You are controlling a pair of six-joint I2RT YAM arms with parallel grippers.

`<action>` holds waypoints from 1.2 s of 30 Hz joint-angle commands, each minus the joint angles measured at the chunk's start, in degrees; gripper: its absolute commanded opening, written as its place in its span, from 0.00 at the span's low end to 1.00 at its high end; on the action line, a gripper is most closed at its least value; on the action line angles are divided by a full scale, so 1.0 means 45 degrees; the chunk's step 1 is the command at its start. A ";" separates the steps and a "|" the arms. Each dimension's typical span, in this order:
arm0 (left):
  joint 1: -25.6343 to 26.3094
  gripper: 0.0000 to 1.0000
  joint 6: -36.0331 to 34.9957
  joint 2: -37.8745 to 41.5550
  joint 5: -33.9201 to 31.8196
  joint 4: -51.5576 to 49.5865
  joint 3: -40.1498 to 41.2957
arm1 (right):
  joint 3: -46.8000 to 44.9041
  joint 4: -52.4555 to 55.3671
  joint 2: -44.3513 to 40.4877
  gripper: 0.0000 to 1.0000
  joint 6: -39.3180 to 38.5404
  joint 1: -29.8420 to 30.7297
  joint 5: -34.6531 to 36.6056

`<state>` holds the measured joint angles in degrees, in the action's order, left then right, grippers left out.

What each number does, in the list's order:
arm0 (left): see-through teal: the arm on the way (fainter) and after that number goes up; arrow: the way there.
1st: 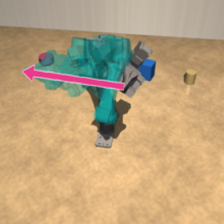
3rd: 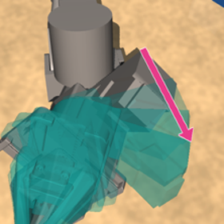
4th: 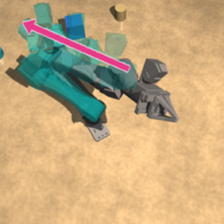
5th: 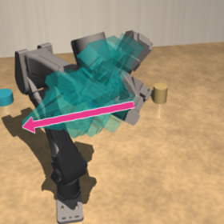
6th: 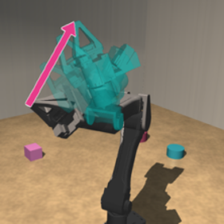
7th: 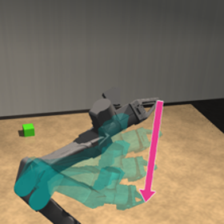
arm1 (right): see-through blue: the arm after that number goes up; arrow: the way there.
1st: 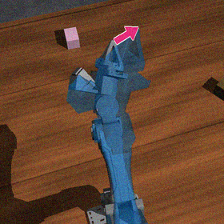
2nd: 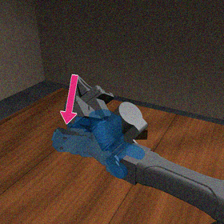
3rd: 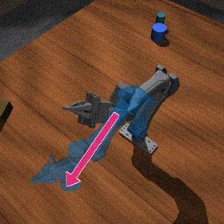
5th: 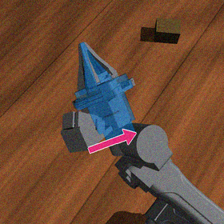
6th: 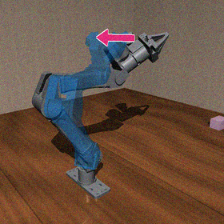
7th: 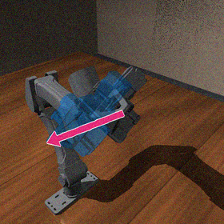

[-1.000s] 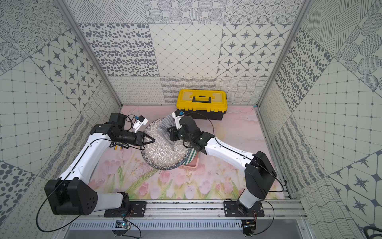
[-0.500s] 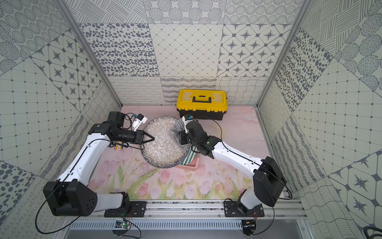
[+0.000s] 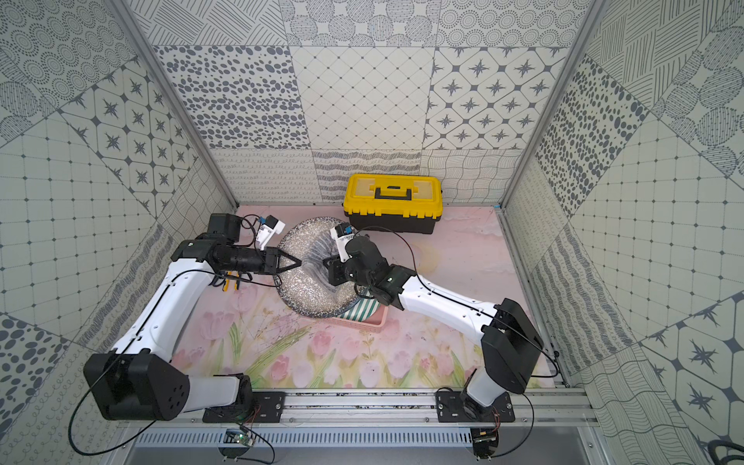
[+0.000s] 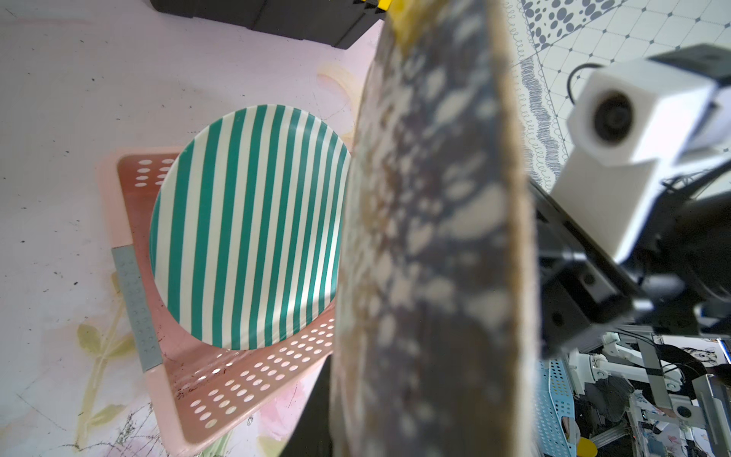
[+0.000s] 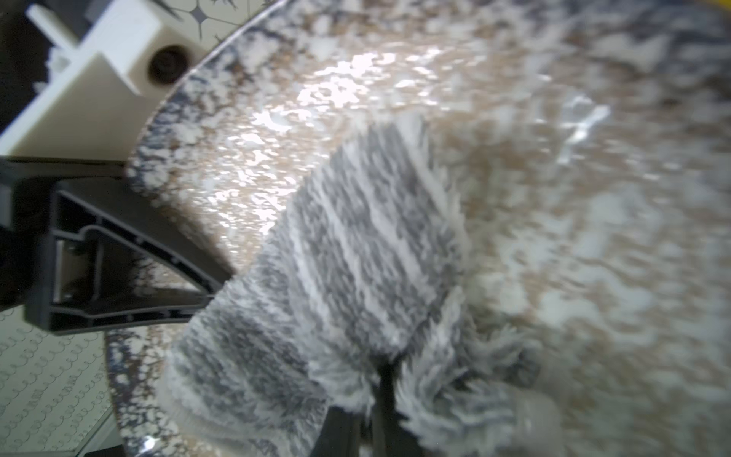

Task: Wipe the wet plate dry
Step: Wipe the plate with towel.

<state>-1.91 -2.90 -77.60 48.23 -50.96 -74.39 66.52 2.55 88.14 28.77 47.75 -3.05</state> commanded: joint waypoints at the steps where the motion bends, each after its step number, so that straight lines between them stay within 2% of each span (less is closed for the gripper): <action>1: 0.0092 0.00 0.0928 0.0300 0.5440 0.2189 -0.0655 | -0.1352 0.0440 -0.0809 0.00 0.0776 -0.1288 0.0119; 4: 0.0093 0.00 0.1531 0.0348 0.5441 0.2797 -0.0662 | -0.1889 0.0760 -0.1454 0.00 0.0410 -0.1712 0.0621; 8: 0.0093 0.00 0.2281 0.0263 0.5421 0.3542 -0.0606 | -0.1665 0.1035 -0.1541 0.00 -0.0010 -0.1508 0.0601; 15: 0.0105 0.00 0.3067 0.0063 0.5194 0.4388 -0.0347 | 0.0178 0.0713 -0.0231 0.00 -0.1635 0.1028 0.0658; 25: 0.0184 0.00 0.3424 0.0056 0.5124 0.4824 -0.0076 | 0.2935 0.0118 0.2002 0.00 -0.1844 0.3208 -0.0829; 31: 0.0180 0.00 0.3574 0.0077 0.5142 0.4972 -0.0072 | 0.2474 0.0020 0.2161 0.00 -0.1408 0.3264 -0.0679; 36: 0.0176 0.00 0.3597 0.0122 0.5123 0.4977 -0.0182 | 0.0749 -0.0277 0.1292 0.00 -0.0707 0.2695 -0.0401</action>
<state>-1.61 7.94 -77.93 50.33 -40.73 -73.95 75.09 0.08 94.76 23.49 60.82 -4.93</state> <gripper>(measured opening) 0.197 0.087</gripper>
